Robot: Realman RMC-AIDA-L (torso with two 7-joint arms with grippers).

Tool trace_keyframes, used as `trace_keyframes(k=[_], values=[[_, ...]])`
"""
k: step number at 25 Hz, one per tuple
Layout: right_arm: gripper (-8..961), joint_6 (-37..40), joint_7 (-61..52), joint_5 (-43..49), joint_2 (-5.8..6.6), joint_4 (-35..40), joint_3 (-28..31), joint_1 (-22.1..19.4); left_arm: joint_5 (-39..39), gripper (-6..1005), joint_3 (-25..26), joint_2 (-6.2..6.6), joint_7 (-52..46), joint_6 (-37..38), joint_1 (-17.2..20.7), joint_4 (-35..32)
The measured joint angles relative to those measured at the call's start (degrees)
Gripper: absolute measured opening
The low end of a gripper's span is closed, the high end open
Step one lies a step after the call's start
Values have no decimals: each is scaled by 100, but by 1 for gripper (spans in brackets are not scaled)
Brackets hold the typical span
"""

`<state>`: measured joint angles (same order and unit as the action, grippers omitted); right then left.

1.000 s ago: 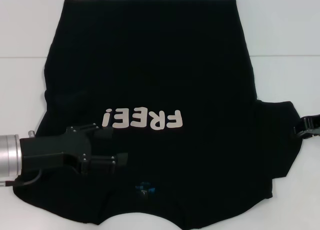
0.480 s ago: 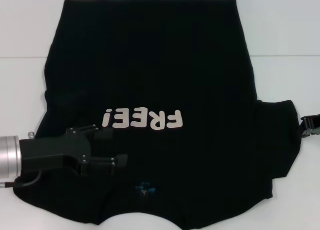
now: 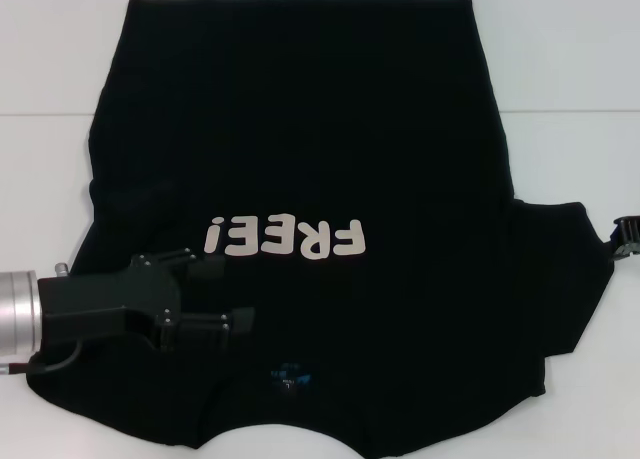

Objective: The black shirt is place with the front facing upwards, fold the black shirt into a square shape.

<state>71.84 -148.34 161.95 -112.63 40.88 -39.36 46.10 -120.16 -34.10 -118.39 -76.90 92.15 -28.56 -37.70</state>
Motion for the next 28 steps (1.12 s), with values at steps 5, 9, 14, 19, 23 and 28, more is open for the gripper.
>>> trace_keyframes(k=[5,9,14,19,23,28], values=[[1,221,18,-313,62,279,8,-129,-5,920,-1,5,0,-3,0,0],[0,220,18,-324,87,296,5,-171,-7,920,0,9,0,-9,0,0],[46,179,18,-280,119,268,-52,-224,-8,920,0,10,0,-14,0,0],[123,-13,21,-224,109,158,-96,-224,-9,919,-1,10,0,-16,0,0],[319,-196,23,-224,110,-88,-220,-157,-9,919,0,10,0,-27,0,0],[513,-369,25,-224,79,-241,-335,-106,-8,919,4,10,-2,-35,3,0]])
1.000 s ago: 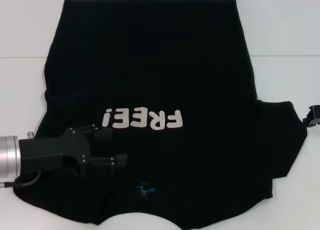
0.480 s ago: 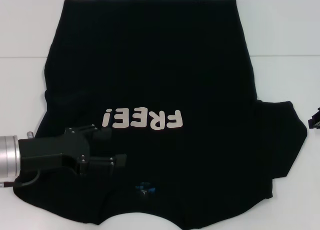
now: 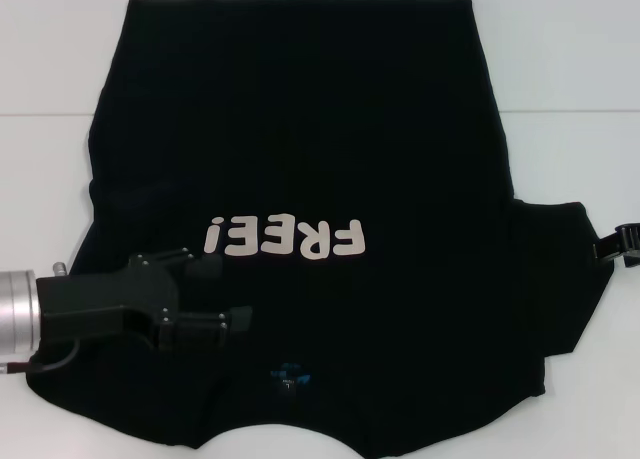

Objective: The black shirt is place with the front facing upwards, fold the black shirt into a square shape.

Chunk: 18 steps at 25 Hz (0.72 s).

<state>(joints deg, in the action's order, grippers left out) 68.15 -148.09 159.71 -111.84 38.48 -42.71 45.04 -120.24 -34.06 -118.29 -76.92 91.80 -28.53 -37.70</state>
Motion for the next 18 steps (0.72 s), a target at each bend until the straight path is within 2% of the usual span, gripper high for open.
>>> trace_keyframes(k=[2,18], values=[[585,-58,0,0,-12,-36,-22,13,3,920,3,0,-4,-3,8,0],[566,-174,0,-2,-30,-214,-85,82,1,920,4,-2,-16,-15,15,0]])
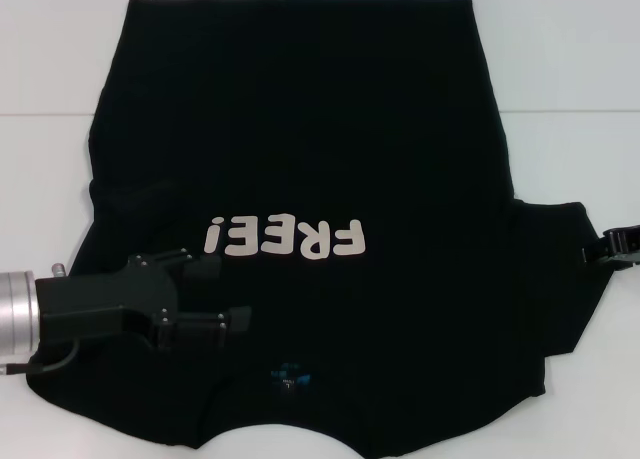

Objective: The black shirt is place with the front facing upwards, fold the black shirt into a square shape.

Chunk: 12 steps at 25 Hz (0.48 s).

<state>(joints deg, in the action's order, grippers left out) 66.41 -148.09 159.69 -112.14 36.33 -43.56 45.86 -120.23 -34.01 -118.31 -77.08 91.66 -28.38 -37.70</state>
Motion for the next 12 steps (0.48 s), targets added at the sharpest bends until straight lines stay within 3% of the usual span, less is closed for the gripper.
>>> trace_keyframes(k=[8,12], values=[[557,20,0,0,-2,-3,-40,13,0,920,0,2,0,1,0,0],[479,12,0,0,-16,-4,-134,18,0,921,0,2,0,2,0,0]])
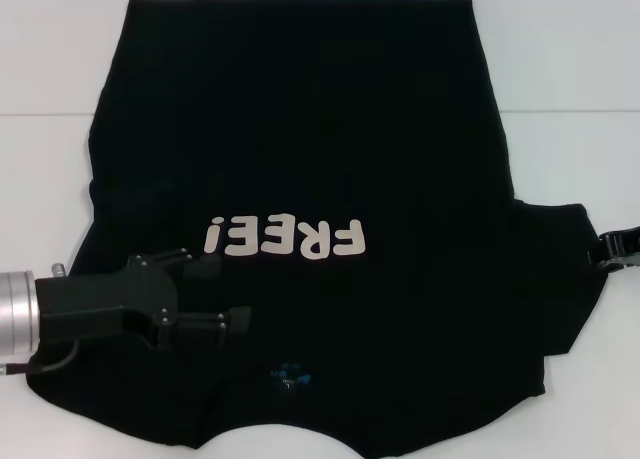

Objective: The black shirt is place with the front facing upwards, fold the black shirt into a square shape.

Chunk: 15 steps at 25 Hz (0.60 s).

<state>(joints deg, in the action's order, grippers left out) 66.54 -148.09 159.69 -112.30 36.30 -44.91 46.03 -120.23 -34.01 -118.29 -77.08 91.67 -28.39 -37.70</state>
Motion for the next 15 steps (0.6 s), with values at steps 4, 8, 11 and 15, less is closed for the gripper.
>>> trace_keyframes(k=[4,8,11,15], values=[[401,-3,0,0,-11,-2,-16,2,0,921,0,0,0,0,0,0],[299,-2,0,-5,-11,20,-18,2,0,921,0,0,0,0,0,0],[168,19,0,-36,-10,56,-18,2,0,921,0,0,0,0,0,0],[86,36,0,-44,-10,70,-6,2,0,921,0,4,0,0,0,0]])
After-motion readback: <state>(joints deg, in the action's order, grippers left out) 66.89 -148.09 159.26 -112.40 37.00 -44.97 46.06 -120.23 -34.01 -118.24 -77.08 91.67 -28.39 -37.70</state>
